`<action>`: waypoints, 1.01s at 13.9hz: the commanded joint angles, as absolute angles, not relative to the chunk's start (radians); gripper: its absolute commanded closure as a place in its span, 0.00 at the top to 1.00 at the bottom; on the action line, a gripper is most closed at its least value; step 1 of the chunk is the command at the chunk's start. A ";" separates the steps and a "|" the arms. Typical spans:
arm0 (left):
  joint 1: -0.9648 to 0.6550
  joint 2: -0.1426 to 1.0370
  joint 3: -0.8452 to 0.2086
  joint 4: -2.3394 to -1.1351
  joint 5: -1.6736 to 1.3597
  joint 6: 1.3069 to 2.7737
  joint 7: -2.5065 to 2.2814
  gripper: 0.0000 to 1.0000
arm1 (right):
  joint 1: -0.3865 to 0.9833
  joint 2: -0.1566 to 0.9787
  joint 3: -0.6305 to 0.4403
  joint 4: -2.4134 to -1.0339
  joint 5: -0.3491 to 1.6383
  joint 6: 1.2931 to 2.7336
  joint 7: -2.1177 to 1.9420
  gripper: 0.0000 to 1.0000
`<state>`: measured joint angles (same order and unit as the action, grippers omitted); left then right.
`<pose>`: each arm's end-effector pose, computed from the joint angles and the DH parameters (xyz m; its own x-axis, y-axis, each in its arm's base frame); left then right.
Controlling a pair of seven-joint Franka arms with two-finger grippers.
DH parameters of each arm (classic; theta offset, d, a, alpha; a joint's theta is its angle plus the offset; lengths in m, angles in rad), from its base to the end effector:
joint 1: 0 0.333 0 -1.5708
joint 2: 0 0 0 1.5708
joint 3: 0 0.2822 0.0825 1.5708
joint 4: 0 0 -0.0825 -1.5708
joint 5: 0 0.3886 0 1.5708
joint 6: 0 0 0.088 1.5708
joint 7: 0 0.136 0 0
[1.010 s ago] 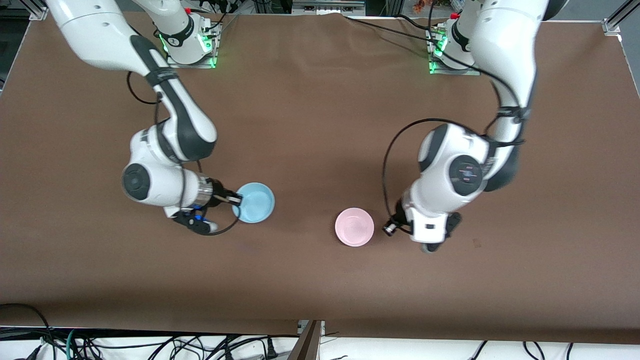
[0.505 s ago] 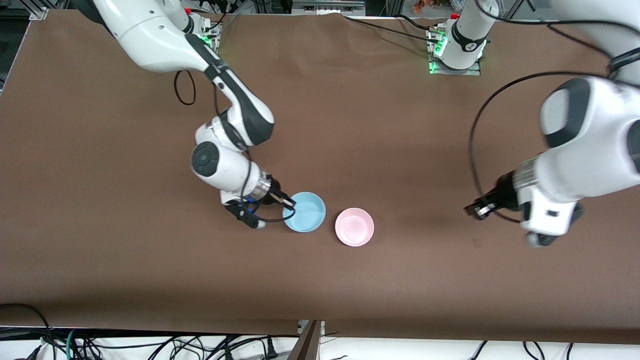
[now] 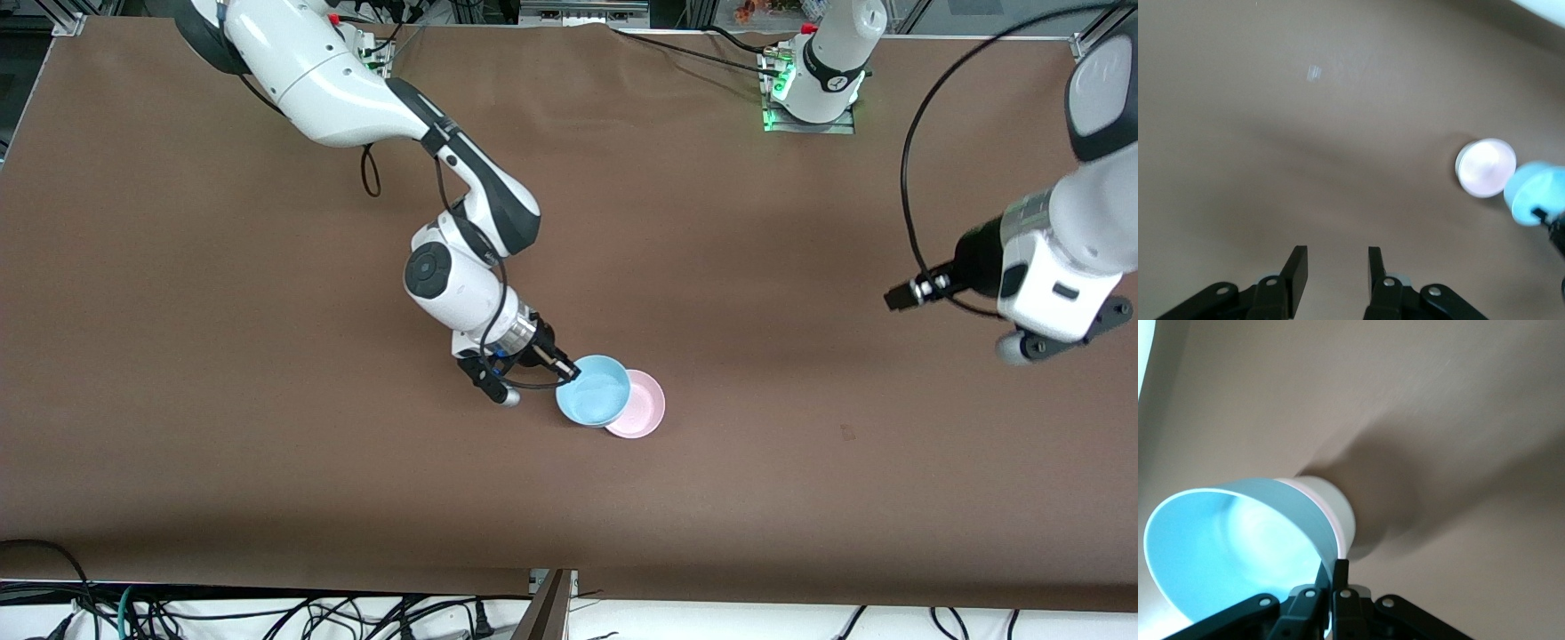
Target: Stack pink and blue bowls on white bowl
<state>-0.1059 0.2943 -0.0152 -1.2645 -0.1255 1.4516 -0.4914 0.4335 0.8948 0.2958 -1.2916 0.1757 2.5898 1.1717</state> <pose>0.6147 -0.0919 0.5229 0.9256 0.3456 -0.1545 0.3585 -0.9313 0.0642 0.6135 0.4722 0.2174 0.7626 -0.6159 -0.1975 -0.6249 -0.6227 -0.4710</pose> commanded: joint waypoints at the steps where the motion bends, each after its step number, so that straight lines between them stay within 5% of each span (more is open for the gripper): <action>1: -0.113 0.115 -0.006 -1.500 -0.083 1.480 -0.364 0.46 | 0.465 0.933 0.288 -1.229 0.179 2.603 1.207 0.00; 7: -0.121 -0.076 0.026 -1.811 -0.035 1.624 -0.201 0.49 | 0.498 0.991 0.287 -1.175 0.178 2.683 1.200 0.00; 11: -0.117 -0.094 0.054 -1.832 0.027 1.628 -0.143 0.55 | 0.508 1.026 0.287 -1.150 0.173 2.721 1.193 0.00; 14: -0.118 -0.094 0.051 -1.819 0.083 1.626 -0.144 0.71 | 0.508 1.037 0.285 -1.150 0.172 2.721 1.189 0.00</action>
<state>-0.1091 -0.0697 0.0500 -1.8040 0.0494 1.6128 -0.1632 0.4936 1.0075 0.2937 -1.1933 0.1750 2.7104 1.1932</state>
